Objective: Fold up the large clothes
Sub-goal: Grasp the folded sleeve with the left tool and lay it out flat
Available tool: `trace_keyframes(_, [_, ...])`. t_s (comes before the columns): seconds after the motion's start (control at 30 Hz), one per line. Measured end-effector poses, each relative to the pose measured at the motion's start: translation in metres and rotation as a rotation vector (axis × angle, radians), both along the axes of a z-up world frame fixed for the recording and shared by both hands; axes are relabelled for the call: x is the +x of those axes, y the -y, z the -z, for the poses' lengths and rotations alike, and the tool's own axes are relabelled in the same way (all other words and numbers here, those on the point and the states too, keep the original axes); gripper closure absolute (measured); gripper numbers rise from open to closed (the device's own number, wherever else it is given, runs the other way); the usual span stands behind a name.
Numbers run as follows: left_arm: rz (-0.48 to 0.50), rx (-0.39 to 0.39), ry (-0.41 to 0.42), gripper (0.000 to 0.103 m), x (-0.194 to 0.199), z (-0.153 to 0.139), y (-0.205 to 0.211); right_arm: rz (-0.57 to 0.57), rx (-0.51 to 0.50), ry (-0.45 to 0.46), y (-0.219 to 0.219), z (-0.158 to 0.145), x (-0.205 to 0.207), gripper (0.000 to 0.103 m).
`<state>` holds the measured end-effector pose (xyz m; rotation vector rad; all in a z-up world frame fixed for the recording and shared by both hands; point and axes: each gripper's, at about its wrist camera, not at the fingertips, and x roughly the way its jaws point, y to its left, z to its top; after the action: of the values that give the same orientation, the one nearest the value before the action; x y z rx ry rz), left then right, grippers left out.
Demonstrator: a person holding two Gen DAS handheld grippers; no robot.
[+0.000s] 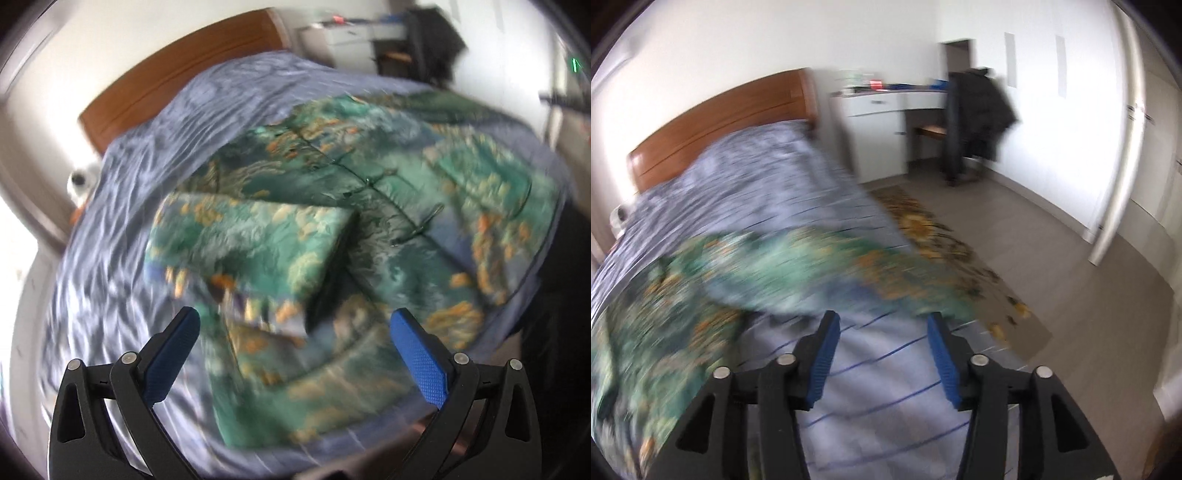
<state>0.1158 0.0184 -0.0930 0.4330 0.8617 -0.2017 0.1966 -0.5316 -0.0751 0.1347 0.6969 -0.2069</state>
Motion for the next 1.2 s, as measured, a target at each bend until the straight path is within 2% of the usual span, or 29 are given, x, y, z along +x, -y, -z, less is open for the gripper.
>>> trace_keyframes(0.1, [0.077,0.051,-0.023,0.000,0.027,0.025,0.008,-0.104,0.004,0.010,-0.045,-0.001,-0.019,0.049])
trace_keyframes(0.17, [0.090,0.081,-0.052,0.001,0.045,0.043,0.009,-0.170,0.012,0.014,-0.075,-0.001,-0.032,0.049])
trace_keyframes(0.23, [0.094,0.078,-0.095,0.002,0.060,0.059,0.005,-0.238,0.017,0.017,-0.105,-0.002,-0.043,0.049])
trace_keyframes(0.3, [0.088,0.034,-0.140,0.016,0.069,0.065,-0.002,-0.286,0.008,0.025,-0.125,-0.005,-0.054,0.049])
trace_keyframes(0.37, [0.074,-0.036,-0.186,0.037,0.074,0.064,-0.011,-0.329,-0.017,0.040,-0.144,-0.008,-0.065,0.049])
trace_keyframes(0.4, [0.063,-0.073,-0.200,0.045,0.075,0.062,-0.017,-0.346,-0.033,0.047,-0.152,-0.010,-0.070,0.049])
trace_keyframes(0.47, [0.048,-0.129,-0.213,0.083,0.073,0.055,-0.025,-0.376,-0.059,0.058,-0.166,-0.014,-0.078,0.049])
trace_keyframes(0.5, [0.031,-0.153,-0.207,0.089,0.070,0.049,-0.030,-0.387,-0.069,0.063,-0.172,-0.016,-0.081,0.049])
trace_keyframes(0.73, [-0.129,-0.239,-0.063,0.092,0.048,-0.013,-0.081,-0.441,-0.092,0.113,-0.201,-0.030,-0.094,0.049])
trace_keyframes(0.9, [-0.305,-0.231,0.059,0.092,0.031,-0.053,-0.147,-0.471,-0.102,0.129,-0.212,-0.033,-0.098,0.049])
trace_keyframes(1.03, [-0.456,-0.221,0.100,0.092,0.024,-0.062,-0.204,-0.482,-0.083,0.138,-0.218,-0.035,-0.099,0.049])
trace_keyframes(1.2, [-0.640,-0.227,0.125,0.092,0.021,-0.053,-0.270,-0.490,-0.087,0.143,-0.223,-0.035,-0.103,0.049])
